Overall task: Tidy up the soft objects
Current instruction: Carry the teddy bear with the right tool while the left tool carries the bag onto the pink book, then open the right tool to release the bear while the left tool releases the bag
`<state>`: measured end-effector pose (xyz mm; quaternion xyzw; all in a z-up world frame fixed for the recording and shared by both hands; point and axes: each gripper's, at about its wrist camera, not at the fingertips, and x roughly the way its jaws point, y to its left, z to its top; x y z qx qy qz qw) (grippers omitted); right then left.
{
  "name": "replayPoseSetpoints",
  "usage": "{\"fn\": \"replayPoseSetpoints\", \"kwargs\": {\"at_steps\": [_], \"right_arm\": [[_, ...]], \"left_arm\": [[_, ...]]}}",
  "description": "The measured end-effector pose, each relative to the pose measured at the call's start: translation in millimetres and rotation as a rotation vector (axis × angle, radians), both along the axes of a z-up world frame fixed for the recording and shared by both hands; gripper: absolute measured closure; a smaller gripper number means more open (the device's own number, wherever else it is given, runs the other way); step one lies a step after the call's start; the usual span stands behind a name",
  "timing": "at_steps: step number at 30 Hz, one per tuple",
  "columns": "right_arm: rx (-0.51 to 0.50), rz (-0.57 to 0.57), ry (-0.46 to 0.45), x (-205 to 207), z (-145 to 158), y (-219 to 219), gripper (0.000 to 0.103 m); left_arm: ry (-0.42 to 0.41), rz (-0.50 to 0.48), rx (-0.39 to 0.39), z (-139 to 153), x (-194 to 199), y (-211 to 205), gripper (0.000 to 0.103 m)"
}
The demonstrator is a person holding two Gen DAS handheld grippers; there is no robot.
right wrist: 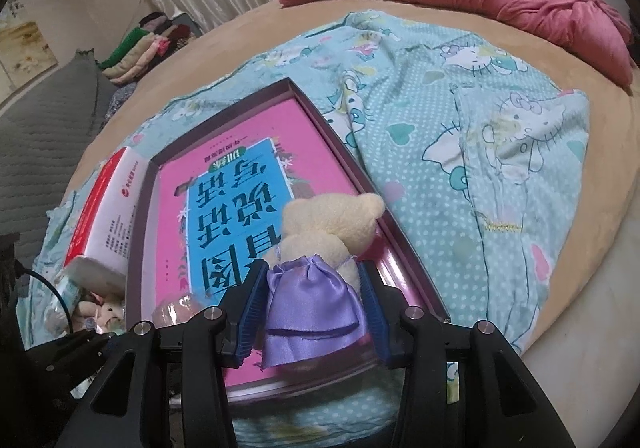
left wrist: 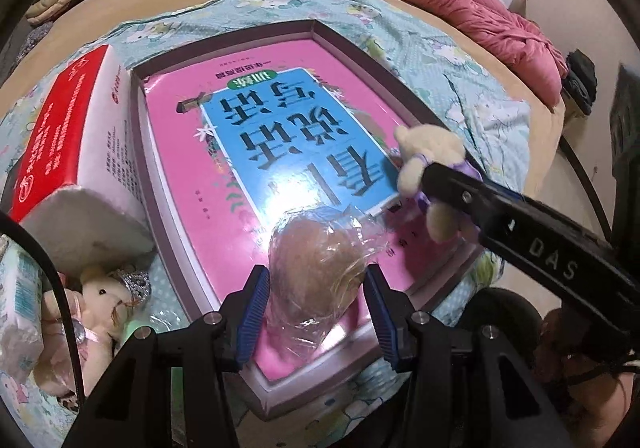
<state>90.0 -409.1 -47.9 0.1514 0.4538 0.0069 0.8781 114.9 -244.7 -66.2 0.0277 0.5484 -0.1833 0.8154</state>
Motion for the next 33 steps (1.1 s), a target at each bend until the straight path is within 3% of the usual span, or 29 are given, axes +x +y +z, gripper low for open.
{"fn": "replayPoseSetpoints", "kwargs": {"at_steps": [9,20,33], "right_arm": [[-0.017,-0.025,0.011,0,0,-1,0.053],[-0.017,-0.050,-0.002,-2,2,-6,0.052],[-0.017,-0.044,-0.056,-6,12,-4,0.045]], "left_arm": [[-0.011,0.043,0.046,0,8,7,0.054],[-0.004,0.039,0.042,0,5,8,0.052],[-0.019,0.014,0.034,6,-6,8,0.040]]}}
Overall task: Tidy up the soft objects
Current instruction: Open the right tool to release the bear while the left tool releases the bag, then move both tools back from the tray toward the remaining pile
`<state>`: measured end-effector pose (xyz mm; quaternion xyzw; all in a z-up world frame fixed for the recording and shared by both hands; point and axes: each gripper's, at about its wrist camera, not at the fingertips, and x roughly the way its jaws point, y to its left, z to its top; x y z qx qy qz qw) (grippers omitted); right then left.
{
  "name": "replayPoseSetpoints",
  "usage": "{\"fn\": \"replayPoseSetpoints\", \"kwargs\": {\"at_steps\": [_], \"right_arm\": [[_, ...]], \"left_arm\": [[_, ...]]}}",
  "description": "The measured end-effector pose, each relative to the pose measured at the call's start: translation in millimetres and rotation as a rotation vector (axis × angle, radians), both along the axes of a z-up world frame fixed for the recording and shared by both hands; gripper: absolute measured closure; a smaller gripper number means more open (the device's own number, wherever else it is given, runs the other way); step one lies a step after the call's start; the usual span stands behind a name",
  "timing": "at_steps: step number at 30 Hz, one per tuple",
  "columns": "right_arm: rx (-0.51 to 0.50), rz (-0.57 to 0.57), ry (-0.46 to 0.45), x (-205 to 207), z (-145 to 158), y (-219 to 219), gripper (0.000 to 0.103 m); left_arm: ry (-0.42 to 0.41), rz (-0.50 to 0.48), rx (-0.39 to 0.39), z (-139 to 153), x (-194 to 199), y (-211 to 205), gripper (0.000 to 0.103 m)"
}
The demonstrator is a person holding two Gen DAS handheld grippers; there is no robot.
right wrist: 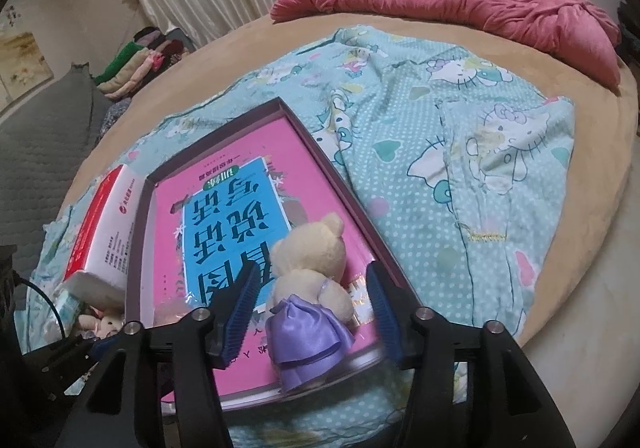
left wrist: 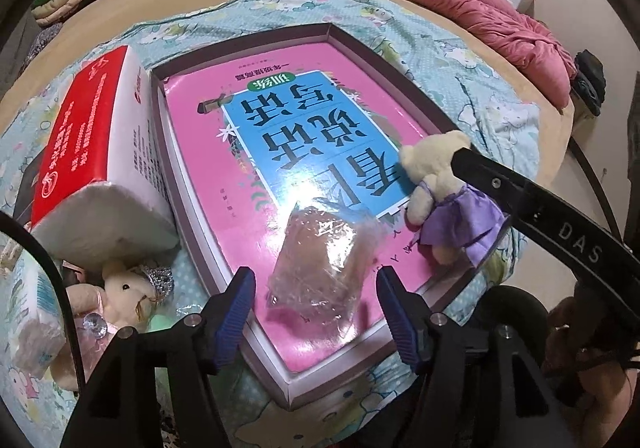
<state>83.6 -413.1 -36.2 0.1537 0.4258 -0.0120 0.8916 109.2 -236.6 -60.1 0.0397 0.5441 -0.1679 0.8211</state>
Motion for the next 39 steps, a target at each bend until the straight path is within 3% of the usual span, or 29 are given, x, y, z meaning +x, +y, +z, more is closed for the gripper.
{"fn": "replayPoseSetpoints", "kwargs": {"at_steps": [12,15,27,39], "right_arm": [[-0.021,0.016,-0.090,-8,16,6,0.039],[-0.024,0.011,-0.121,-12,22,6,0.030],[-0.083,0.017,-0.167,-20,34,18,0.028],[-0.099,0.003,-0.225,-30,62,36,0.024]], "left_arm": [[-0.080,-0.004,-0.026,31,-16,11,0.026],[-0.096,0.007,-0.037,39,-18,17,0.025],[-0.154,0.032,-0.051,60,-34,35,0.018],[-0.185,0.056,-0.073,72,-46,59,0.017]]}}
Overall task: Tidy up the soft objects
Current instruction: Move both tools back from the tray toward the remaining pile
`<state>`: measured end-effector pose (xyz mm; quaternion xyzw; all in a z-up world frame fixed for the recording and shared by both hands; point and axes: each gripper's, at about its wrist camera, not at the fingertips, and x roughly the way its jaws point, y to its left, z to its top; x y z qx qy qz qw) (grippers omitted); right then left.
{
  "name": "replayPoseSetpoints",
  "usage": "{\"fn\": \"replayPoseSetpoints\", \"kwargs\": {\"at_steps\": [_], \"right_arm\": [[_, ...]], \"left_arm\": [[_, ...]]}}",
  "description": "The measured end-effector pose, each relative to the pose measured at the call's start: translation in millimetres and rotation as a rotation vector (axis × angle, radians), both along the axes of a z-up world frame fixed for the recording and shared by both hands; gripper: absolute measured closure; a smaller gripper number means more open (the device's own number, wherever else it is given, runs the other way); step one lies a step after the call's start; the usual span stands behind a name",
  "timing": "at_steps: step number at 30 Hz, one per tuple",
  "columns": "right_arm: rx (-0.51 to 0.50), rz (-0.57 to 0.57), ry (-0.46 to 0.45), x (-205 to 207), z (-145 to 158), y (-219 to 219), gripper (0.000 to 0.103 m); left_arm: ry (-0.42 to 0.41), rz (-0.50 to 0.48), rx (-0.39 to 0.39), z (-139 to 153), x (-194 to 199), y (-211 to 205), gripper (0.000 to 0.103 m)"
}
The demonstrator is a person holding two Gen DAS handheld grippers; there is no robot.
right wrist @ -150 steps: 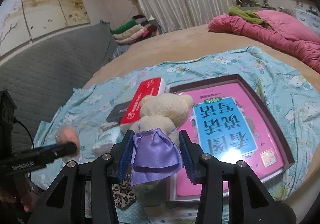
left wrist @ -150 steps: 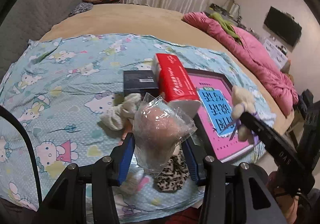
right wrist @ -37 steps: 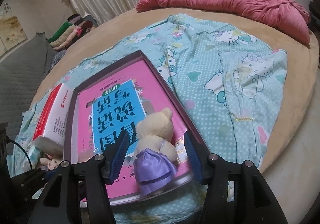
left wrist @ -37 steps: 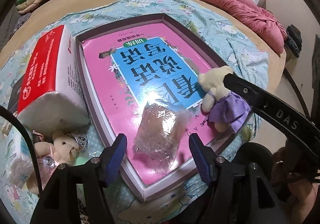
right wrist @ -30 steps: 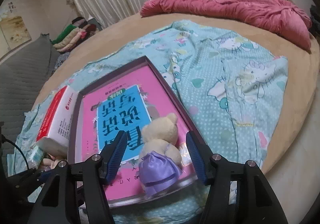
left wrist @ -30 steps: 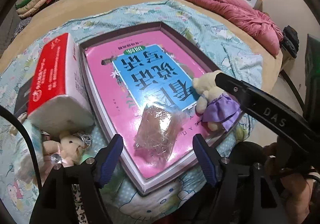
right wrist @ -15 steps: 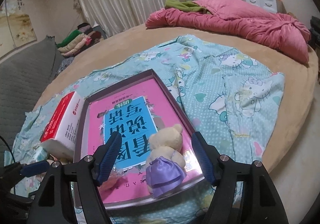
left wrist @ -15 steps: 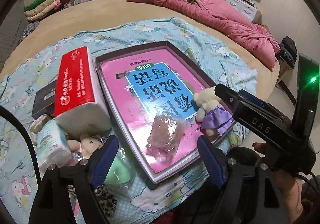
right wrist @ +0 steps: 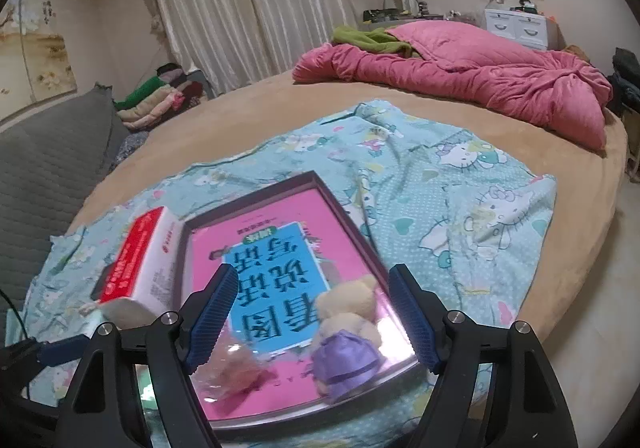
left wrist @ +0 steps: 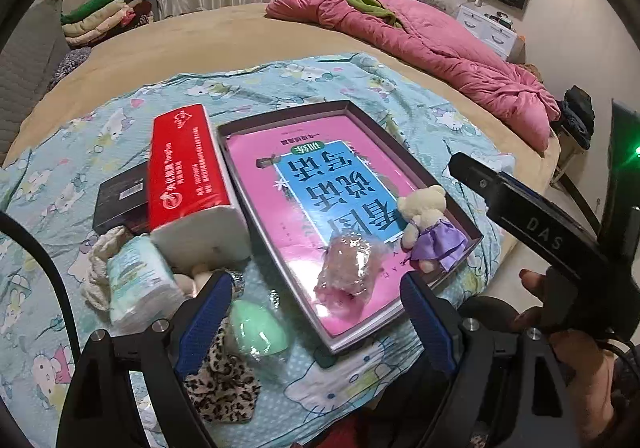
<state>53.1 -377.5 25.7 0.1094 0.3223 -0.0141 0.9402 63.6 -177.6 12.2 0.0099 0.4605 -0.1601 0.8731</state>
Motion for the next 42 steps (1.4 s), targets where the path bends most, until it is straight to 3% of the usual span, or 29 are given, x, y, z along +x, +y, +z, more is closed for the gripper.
{"fn": "replayPoseSetpoints", "kwargs": {"at_steps": [9,21,31,42], "right_arm": [[-0.075,0.034,-0.048,-9,26,30,0.022],[0.011,0.107,-0.041,-12,44,54,0.021],[0.024,0.198,-0.019,-14,45,89,0.021],[0.010,0.325,0.019,-14,34,139,0.021]], "left_arm": [[-0.012,0.042,-0.011,12,-3,25,0.017],[-0.027,0.093,-0.033,27,-2,54,0.017],[-0.036,0.217,-0.048,34,11,118,0.017],[-0.022,0.366,-0.090,20,22,193,0.017]]}}
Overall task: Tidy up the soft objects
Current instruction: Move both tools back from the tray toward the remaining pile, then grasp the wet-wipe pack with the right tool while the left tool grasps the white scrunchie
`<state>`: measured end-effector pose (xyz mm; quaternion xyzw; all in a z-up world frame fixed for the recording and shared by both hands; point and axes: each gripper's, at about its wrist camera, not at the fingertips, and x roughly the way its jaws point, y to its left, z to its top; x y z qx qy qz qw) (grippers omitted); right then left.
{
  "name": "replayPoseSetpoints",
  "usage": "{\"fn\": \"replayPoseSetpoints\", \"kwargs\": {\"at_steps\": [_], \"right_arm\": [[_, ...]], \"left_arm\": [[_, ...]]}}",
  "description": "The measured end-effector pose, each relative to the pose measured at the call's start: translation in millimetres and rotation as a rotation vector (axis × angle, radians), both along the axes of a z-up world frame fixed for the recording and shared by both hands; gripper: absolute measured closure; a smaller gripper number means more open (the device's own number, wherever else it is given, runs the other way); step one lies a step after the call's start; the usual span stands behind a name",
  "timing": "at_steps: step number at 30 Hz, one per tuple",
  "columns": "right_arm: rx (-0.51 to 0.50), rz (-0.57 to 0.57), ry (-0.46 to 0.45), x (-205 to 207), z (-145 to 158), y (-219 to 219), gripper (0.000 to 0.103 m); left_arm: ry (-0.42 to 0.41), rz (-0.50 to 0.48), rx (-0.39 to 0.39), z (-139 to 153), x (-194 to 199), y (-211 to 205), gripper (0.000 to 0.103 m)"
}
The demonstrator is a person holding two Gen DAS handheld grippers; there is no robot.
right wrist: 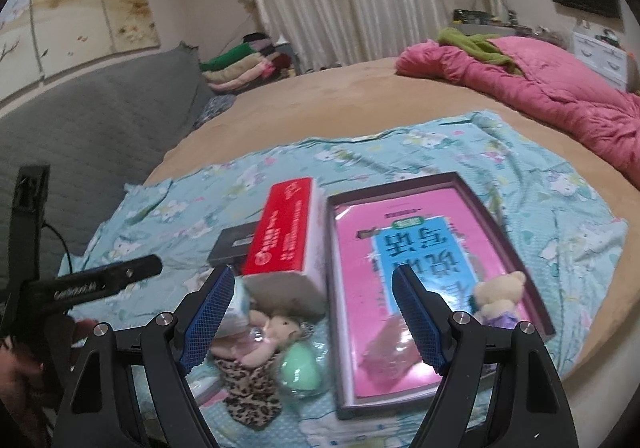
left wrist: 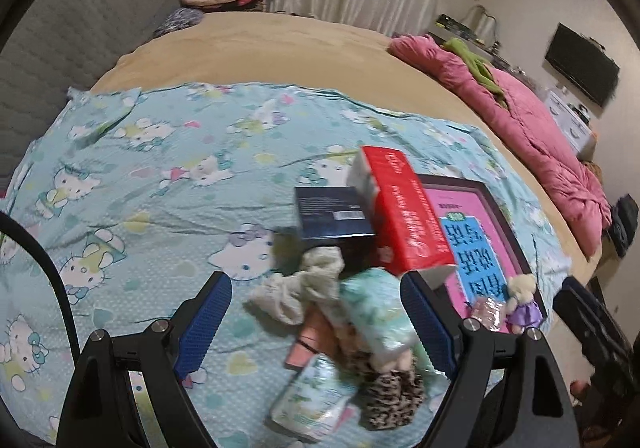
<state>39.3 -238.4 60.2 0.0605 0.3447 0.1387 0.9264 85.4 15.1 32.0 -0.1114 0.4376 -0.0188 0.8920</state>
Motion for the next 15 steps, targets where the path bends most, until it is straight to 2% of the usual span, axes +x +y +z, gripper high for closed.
{"fn": "replayPoseSetpoints", "kwargs": {"at_steps": [5,10,15], "right_arm": [[-0.028,0.074,0.021,0,-9,29,0.021],[-0.053,0.133,0.042,1,-20,54,0.021],[-0.083,0.181,0.065,5,-34,74,0.021]], "left_arm": [[0.010,0.017,0.005,-13,5,16,0.017],[0.041,-0.019,0.014,-33,13,21,0.017],[0.079,-0.034,-0.016,-57,23,27,0.017]]}}
